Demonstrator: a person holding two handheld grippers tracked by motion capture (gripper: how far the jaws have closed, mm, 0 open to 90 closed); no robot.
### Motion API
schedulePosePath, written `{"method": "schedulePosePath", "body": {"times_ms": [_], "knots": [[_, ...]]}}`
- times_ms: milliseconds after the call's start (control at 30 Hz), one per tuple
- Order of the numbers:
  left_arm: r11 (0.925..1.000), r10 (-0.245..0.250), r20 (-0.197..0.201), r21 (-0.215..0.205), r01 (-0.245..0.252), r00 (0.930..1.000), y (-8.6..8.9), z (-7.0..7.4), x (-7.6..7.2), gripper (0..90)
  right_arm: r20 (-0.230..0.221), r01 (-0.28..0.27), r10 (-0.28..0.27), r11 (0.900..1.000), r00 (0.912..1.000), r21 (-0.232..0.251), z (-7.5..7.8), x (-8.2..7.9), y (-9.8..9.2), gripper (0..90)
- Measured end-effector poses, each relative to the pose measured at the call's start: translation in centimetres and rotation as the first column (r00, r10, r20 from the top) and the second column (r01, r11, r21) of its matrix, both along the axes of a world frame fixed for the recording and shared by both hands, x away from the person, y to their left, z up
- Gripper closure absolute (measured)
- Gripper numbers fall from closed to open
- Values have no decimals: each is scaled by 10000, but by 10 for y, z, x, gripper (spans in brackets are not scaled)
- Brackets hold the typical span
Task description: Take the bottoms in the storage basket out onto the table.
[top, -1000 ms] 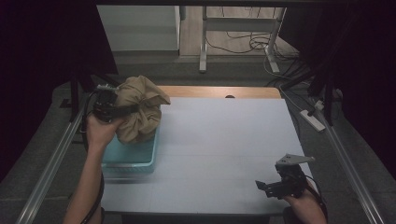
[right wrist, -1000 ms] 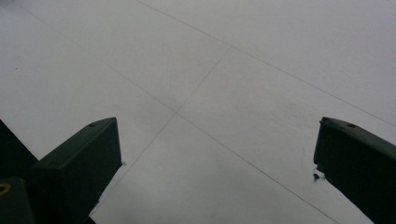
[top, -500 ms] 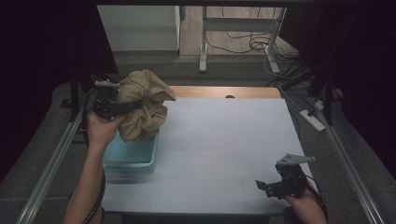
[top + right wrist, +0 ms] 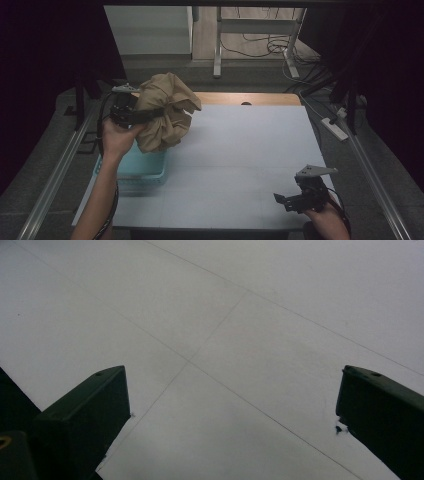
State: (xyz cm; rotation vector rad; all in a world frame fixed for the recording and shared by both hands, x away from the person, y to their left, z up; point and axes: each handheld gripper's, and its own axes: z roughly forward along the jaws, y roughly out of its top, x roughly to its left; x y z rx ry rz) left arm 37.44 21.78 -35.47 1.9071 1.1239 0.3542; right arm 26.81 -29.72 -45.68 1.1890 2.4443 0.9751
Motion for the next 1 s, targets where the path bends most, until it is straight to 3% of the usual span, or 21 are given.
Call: {"method": "schedulePosePath", "body": {"times_ms": [600,1000], "knots": [[9952,-913,473,382,896,9947,-38,12,-10,564,-82,0,0,10000,10000,-66,0,0,1,9],[9867,-1625,572,170,1618,9850,-61,17,-14,563,-86,-14,13,10000,10000,-87,-1,1,1,9]]}}
